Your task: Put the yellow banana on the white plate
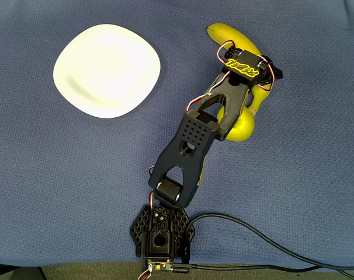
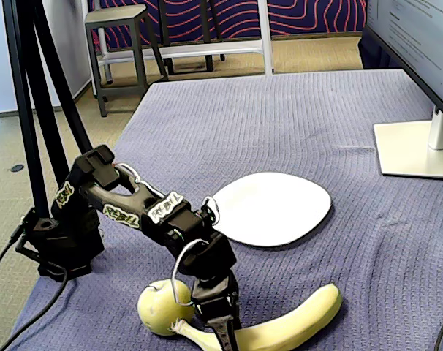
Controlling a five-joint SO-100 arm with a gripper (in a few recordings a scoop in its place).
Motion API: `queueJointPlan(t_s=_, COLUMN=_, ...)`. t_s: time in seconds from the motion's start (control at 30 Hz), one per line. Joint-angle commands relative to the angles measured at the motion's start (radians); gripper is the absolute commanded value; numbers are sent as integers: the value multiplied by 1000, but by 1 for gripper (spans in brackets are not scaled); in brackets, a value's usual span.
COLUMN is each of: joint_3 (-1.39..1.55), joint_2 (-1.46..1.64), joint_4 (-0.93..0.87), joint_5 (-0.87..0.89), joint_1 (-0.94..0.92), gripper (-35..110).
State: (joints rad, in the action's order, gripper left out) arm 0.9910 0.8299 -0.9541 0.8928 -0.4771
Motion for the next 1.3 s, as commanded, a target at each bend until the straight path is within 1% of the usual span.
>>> queueJointPlan(t_s=0.0, joint_3=-100, joint_2=-20, joint_4=15, joint_5=9, joint_1=-5, gripper=29)
queueJointPlan(t_s=0.1, joint_3=-124, joint_2=-43, joint_4=14, joint_5=6, joint_1=-3, gripper=28)
queueJointPlan(t_s=0.17, joint_3=-138, joint_2=-55, joint_4=14, joint_5=6, joint_1=-2, gripper=24)
queueJointPlan(t_s=0.2, joint_3=-144, joint_2=-61, joint_4=18, joint_5=6, joint_1=-2, gripper=21)
queueJointPlan(t_s=0.33, joint_3=-140, joint_2=-61, joint_4=41, joint_5=-5, joint_1=2, gripper=2)
queueJointPlan(t_s=0.37, joint_3=-133, joint_2=-54, joint_4=41, joint_5=-5, joint_1=2, gripper=0)
queueJointPlan(t_s=0.57, joint_3=-71, joint_2=40, joint_4=3, joint_5=9, joint_1=11, gripper=0)
queueJointPlan(t_s=0.73, joint_3=-11, joint_2=163, joint_4=-107, joint_5=91, joint_1=43, gripper=0)
queueJointPlan(t_s=0.9, joint_3=-43, joint_2=247, joint_4=-224, joint_5=147, joint_1=80, gripper=0)
queueJointPlan(t_s=1.27, joint_3=-104, joint_2=390, joint_4=-333, joint_5=170, joint_1=124, gripper=0)
